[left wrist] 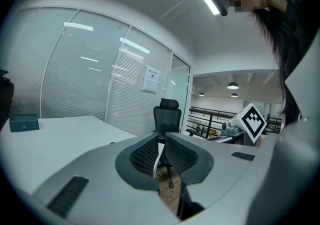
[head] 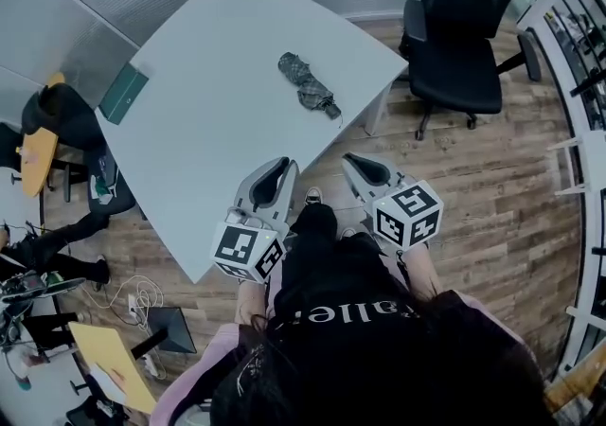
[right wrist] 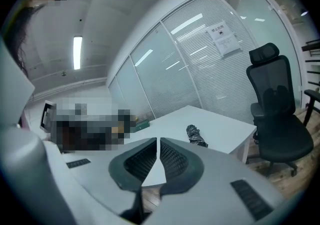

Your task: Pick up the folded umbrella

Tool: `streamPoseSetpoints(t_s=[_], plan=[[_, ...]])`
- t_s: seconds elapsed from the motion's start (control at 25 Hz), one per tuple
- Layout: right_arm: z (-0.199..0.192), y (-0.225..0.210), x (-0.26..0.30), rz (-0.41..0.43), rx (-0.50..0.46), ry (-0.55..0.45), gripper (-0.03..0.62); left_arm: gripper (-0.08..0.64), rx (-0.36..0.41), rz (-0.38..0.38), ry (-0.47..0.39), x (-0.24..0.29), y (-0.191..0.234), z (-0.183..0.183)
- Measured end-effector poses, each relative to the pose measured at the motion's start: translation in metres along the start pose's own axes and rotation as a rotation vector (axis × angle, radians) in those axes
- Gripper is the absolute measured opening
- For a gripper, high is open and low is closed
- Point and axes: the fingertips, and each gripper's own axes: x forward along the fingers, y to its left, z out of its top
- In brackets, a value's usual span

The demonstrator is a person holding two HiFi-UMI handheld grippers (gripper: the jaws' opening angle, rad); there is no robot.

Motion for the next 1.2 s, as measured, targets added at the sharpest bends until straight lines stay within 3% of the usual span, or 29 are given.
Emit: streamPoseSetpoints(t_s=[0.44,1.0,1.2], plan=[[0.019,-0.028,0.073,-0.013,0.011,0.054,0.032,0.057,0.009,0.004,0.002,0.033,0.064,0.018],[0.017,-0.096,0.196,-0.045,-0.153,0.245,0.035,0.057,-0.06,0.044,-0.001,0.048,0.136,0.016],[-0.008,-0.129,0.24,-0.061,-0.17,0.376,0.117,0.057,-0.081,0.068,-0.002,0.045,0.153,0.01]])
